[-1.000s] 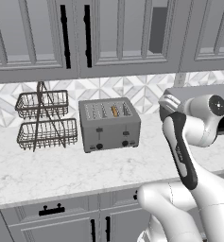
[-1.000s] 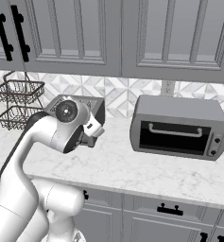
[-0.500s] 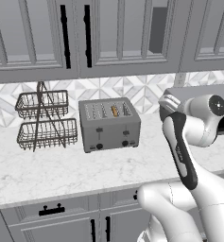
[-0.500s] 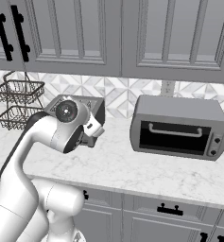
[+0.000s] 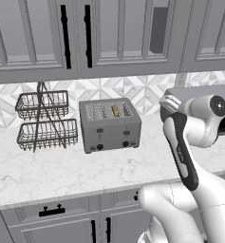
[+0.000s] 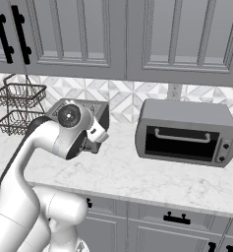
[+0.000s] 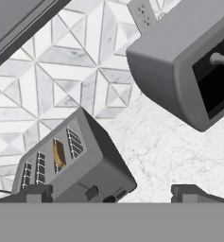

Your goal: Start the toaster. Once the lever pops up, take the bread to the plate on the dining counter.

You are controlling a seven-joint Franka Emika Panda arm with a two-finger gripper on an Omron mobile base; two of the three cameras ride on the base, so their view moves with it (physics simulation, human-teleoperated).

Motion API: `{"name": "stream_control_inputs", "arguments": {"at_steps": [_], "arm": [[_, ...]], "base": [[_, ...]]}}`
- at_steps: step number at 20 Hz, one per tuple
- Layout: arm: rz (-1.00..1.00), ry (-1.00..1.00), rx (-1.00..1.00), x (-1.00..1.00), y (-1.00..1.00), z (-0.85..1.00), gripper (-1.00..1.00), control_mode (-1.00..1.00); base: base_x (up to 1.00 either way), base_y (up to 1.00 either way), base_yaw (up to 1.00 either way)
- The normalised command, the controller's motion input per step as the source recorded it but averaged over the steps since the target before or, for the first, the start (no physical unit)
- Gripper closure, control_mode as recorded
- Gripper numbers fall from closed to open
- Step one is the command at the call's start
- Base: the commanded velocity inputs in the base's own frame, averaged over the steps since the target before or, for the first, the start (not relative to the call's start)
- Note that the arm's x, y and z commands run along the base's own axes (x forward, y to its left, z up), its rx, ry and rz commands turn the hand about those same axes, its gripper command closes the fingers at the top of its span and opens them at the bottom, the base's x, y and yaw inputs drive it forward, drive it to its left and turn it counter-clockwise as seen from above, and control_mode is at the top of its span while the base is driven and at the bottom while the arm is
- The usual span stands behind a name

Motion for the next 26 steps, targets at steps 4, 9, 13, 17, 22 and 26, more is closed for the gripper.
{"name": "stream_control_inputs", "arguments": {"at_steps": [4, 9, 13, 17, 22, 26], "arm": [[0.00, 0.00, 0.00, 0.00, 0.00, 0.00, -1.00, -1.00], [0.00, 0.00, 0.00, 0.00, 0.00, 0.00, -1.00, -1.00], [0.00, 0.00, 0.00, 0.00, 0.00, 0.00, -1.00, -1.00], [0.00, 0.00, 0.00, 0.00, 0.00, 0.00, -1.00, -1.00], [0.00, 0.00, 0.00, 0.00, 0.00, 0.00, -1.00, -1.00], [0.00, 0.00, 0.00, 0.00, 0.00, 0.00, -1.00, -1.00]], "base": [[0.00, 0.00, 0.00], [0.00, 0.00, 0.00], [0.00, 0.00, 0.00], [0.00, 0.00, 0.00], [0.00, 0.00, 0.00], [0.00, 0.00, 0.00]]}}
